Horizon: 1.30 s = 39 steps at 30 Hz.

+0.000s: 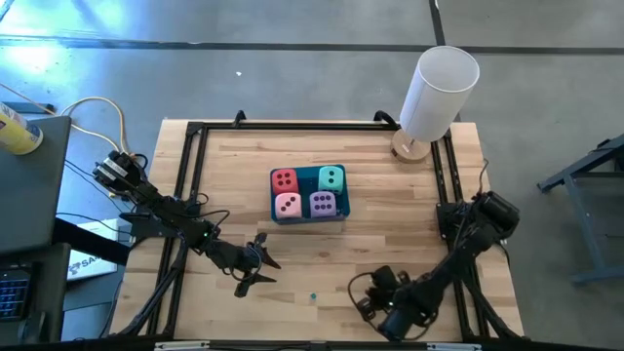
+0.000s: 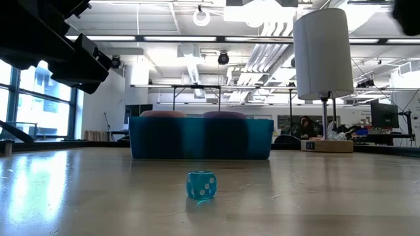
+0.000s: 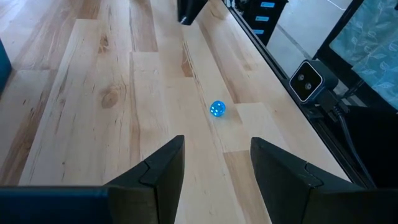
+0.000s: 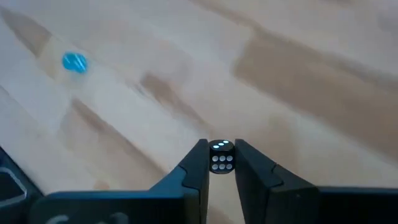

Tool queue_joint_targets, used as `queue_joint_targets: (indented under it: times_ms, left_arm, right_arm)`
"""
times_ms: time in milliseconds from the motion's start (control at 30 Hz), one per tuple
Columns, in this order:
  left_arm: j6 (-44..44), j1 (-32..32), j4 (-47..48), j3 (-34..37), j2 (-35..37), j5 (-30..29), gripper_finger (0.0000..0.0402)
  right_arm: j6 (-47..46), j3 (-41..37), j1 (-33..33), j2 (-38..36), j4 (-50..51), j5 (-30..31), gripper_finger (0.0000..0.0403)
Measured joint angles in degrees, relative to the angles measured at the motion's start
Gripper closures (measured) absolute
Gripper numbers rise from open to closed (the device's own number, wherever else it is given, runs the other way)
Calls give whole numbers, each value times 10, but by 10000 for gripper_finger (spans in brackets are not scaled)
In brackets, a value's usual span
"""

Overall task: Pick & Place Dice
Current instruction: Put the black die into the blue bin

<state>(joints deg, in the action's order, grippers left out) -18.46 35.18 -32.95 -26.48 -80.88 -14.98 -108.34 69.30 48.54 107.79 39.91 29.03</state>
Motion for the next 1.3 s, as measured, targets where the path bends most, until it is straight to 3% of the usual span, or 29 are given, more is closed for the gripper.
queue_joint_targets:
  times_ms: [600,900,1300]
  left_arm:
    - [0,0,5,0,0,0,223]
    - [0,0,10,0,0,0,223]
    - [1,0,12,0,0,0,223]
  right_arm:
    - [411,0,-167,0,-175,86,355]
    - [629,0,-246,0,-361,52,355]
    - [722,0,-335,1,-420,39,355]
